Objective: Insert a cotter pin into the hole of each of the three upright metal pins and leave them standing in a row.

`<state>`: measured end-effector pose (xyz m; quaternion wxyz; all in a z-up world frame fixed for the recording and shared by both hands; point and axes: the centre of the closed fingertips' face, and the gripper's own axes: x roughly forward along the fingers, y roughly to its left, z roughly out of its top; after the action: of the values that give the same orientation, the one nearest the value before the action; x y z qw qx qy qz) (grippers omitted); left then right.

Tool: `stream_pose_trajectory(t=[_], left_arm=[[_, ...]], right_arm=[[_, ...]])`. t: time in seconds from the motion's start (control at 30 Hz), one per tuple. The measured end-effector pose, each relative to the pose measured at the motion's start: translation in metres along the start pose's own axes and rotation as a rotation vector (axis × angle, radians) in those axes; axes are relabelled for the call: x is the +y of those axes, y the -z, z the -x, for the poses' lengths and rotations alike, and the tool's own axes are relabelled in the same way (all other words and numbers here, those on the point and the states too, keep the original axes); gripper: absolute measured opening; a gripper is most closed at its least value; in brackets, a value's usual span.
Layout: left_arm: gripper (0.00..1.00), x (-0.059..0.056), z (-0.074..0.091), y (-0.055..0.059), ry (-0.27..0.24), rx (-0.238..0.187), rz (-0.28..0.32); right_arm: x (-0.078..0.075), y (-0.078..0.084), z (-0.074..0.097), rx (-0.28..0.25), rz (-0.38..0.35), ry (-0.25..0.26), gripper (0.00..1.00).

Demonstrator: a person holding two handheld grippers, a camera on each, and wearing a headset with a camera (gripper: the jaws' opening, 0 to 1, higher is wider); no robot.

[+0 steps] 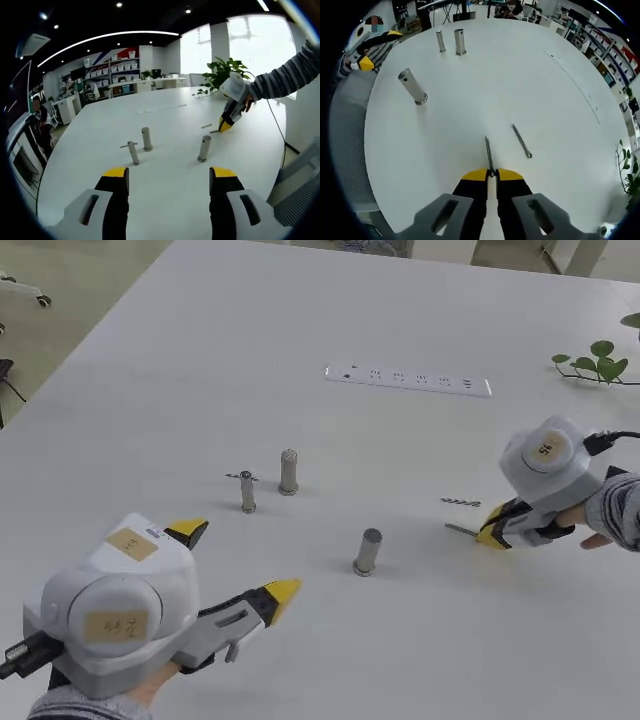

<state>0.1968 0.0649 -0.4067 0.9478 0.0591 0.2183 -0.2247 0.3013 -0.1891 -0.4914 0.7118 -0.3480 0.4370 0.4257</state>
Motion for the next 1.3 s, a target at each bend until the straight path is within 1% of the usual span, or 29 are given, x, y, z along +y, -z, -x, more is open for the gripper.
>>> stream_pose_trajectory(t=[0.03,0.1,0.13,0.37,0.47,0.53,0.63,0.73,0.8,0.83,0.93,1.0,1.07,1.1,1.2,1.3], left_arm=[[0.62,-0.001,0.0,0.001,0.003,0.004,0.0],[0.61,-0.002,0.0,0.001,0.01,0.006,0.001],[0.61,-0.002,-0.001,0.001,0.011,0.006,0.001],[0.59,-0.006,-0.001,0.0,0.027,0.006,-0.003],[0.57,-0.006,-0.001,0.0,0.03,0.009,-0.011],[0.57,-0.005,-0.002,0.002,0.035,0.028,-0.026],[0.55,-0.007,-0.004,0.0,0.046,0.027,-0.037],[0.54,-0.009,-0.007,-0.004,0.062,0.018,-0.041],[0.53,-0.012,-0.009,-0.006,0.077,0.018,-0.03],[0.53,-0.014,-0.01,-0.006,0.088,0.02,-0.025],[0.52,-0.021,-0.013,-0.008,0.116,0.021,-0.017],[0.52,-0.026,-0.015,-0.009,0.14,0.027,-0.016],[0.51,-0.031,-0.015,-0.009,0.157,0.032,-0.02],[0.5,-0.034,-0.016,-0.009,0.173,0.036,-0.026],[0.47,-0.042,-0.017,-0.008,0.203,0.053,-0.032],[0.44,-0.049,-0.018,-0.008,0.226,0.07,-0.05]], right_arm=[[0.0,-0.001,0.0,-0.006,0.022,0.005,0.0],[0.003,-0.003,0.0,-0.018,0.013,-0.004,0.0],[0.004,-0.004,-0.001,-0.022,0.022,-0.002,0.0],[0.002,-0.005,0.0,-0.006,0.042,0.007,0.0],[0.0,-0.004,0.001,-0.016,0.028,0.023,0.0],[-0.001,-0.006,0.004,-0.044,-0.007,0.028,0.0],[0.0,-0.006,0.009,-0.066,-0.025,0.034,0.0],[0.007,-0.008,0.014,-0.089,-0.026,0.032,0.0],[0.012,-0.012,0.018,-0.122,-0.02,0.04,0.0],[0.017,-0.015,0.02,-0.143,-0.022,0.036,0.0],[0.027,-0.021,0.026,-0.177,0.003,0.04,0.0],[0.032,-0.024,0.03,-0.189,0.012,0.041,0.0],[0.04,-0.029,0.033,-0.206,0.038,0.041,0.0],[0.044,-0.031,0.035,-0.213,0.055,0.039,0.0],[0.05,-0.036,0.038,-0.233,0.085,0.035,0.0],[0.06,-0.043,0.044,-0.257,0.126,0.032,0.0]])
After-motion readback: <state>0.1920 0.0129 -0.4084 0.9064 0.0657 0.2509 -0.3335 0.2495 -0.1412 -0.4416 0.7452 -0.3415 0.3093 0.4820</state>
